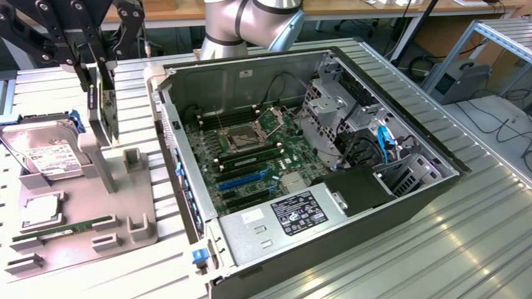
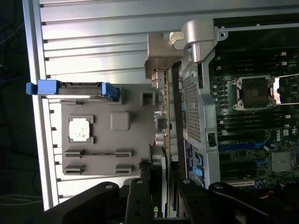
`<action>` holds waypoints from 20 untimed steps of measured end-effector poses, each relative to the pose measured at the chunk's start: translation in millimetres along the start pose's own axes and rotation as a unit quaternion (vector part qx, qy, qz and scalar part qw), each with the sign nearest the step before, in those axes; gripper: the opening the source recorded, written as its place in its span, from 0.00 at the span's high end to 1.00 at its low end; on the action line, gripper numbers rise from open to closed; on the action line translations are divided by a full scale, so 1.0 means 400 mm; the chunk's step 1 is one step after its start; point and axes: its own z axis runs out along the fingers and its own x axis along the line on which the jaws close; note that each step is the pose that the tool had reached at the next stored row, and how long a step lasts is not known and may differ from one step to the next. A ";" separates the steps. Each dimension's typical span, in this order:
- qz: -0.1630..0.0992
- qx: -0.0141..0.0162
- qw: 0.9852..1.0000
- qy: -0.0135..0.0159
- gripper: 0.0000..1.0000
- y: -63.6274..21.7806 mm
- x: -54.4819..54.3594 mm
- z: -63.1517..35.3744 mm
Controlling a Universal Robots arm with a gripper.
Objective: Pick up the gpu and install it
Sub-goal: 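Pick up the gpu and move the gpu toward the slot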
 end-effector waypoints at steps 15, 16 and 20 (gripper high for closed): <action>0.000 0.000 1.000 0.000 0.73 -0.005 -0.003 -0.008; 0.000 0.000 1.000 0.000 0.73 -0.006 -0.003 -0.008; 0.000 0.000 1.000 0.000 0.73 -0.012 -0.008 -0.008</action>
